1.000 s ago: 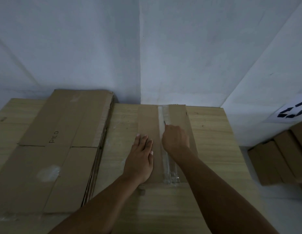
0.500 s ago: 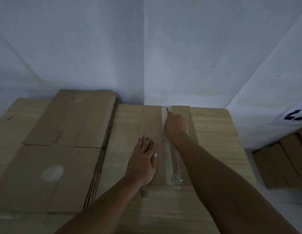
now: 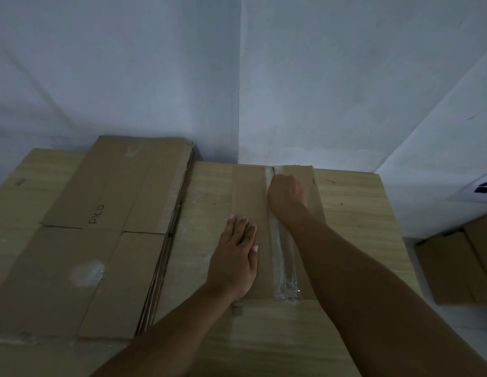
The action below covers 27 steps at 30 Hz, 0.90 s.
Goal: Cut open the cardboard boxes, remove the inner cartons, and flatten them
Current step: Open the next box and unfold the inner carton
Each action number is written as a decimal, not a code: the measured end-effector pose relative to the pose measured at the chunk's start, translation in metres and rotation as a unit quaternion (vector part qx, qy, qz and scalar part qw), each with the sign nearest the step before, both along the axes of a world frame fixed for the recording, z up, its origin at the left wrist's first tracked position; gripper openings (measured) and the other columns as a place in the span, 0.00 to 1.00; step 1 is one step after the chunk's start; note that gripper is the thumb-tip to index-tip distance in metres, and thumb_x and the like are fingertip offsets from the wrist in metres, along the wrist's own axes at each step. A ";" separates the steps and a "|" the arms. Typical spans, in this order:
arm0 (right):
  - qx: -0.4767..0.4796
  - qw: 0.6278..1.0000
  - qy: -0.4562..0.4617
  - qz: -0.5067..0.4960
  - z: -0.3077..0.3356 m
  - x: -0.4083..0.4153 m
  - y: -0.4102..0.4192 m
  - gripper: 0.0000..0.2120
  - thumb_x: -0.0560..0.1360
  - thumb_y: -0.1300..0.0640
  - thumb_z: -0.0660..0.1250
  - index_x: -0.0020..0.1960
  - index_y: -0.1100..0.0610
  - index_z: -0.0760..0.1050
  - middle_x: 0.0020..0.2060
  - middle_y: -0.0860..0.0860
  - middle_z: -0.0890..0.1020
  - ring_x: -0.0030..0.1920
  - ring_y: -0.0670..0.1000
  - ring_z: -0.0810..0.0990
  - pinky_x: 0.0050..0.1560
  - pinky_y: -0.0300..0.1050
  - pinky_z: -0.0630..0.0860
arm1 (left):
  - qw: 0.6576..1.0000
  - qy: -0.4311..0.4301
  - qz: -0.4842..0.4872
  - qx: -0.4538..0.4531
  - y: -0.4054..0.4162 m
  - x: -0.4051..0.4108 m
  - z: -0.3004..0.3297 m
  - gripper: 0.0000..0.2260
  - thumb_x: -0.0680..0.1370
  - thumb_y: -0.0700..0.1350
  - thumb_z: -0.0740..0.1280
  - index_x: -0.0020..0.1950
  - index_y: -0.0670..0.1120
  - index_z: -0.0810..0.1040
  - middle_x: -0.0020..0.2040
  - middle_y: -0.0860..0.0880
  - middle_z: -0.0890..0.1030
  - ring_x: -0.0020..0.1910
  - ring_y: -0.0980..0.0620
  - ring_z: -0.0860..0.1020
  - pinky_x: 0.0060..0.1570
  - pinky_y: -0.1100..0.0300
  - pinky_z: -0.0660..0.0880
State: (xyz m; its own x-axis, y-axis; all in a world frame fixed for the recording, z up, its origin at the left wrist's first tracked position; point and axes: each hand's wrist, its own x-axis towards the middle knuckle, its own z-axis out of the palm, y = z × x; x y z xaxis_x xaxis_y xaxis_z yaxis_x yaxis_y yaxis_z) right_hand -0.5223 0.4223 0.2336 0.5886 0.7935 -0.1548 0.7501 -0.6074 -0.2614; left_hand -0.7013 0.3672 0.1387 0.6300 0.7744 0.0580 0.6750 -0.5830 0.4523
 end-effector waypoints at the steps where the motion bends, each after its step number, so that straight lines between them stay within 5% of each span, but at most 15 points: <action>1: -0.006 1.000 -0.004 0.003 0.002 0.000 -0.003 0.15 0.81 0.63 0.54 0.58 0.61 0.78 0.52 0.58 0.82 0.53 0.58 0.81 0.42 0.46 0.71 | 1.000 0.003 0.003 -0.002 -0.001 0.000 0.000 0.26 0.83 0.55 0.45 0.80 0.48 0.60 0.82 0.51 0.52 0.80 0.54 0.37 0.75 0.47 0.63; 12: -0.035 0.999 -0.015 0.030 0.009 -0.019 -0.072 0.09 0.80 0.61 0.60 0.54 0.60 0.78 0.49 0.57 0.82 0.51 0.58 0.82 0.42 0.46 0.74 | 1.000 0.018 0.005 0.009 0.001 0.002 0.005 0.26 0.83 0.54 0.44 0.79 0.47 0.62 0.81 0.50 0.55 0.81 0.50 0.42 0.76 0.47 0.59; 17: -0.070 0.994 -0.019 0.081 0.002 -0.036 -0.121 0.11 0.79 0.60 0.57 0.54 0.59 0.78 0.44 0.53 0.79 0.39 0.52 0.75 0.31 0.41 0.64 | 0.999 0.025 -0.004 0.029 0.000 0.003 0.011 0.30 0.81 0.55 0.40 0.79 0.45 0.63 0.81 0.47 0.58 0.81 0.47 0.45 0.78 0.48 0.55; 23: -0.110 0.989 -0.014 0.099 0.004 -0.068 -0.183 0.10 0.80 0.58 0.59 0.54 0.56 0.77 0.51 0.54 0.81 0.49 0.56 0.81 0.39 0.45 0.68 | 0.999 0.037 0.006 0.005 0.000 0.004 0.011 0.28 0.82 0.53 0.44 0.81 0.45 0.57 0.82 0.47 0.53 0.81 0.48 0.43 0.79 0.50 0.48; 27: -0.102 0.991 -0.020 0.084 0.004 -0.093 -0.230 0.14 0.81 0.57 0.55 0.61 0.53 0.76 0.50 0.52 0.82 0.49 0.53 0.82 0.39 0.44 0.69 | 0.999 0.021 -0.011 0.036 -0.001 0.003 0.011 0.27 0.82 0.51 0.47 0.77 0.39 0.65 0.78 0.41 0.63 0.80 0.40 0.54 0.76 0.43 0.58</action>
State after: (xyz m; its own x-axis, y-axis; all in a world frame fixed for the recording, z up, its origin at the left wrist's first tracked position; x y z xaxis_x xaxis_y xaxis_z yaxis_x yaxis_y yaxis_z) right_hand -0.6149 0.1926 0.2374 0.4598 0.8353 -0.3015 0.8526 -0.5102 -0.1133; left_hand -0.6986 0.3661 0.1500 0.6494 0.7556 0.0853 0.6797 -0.6271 0.3804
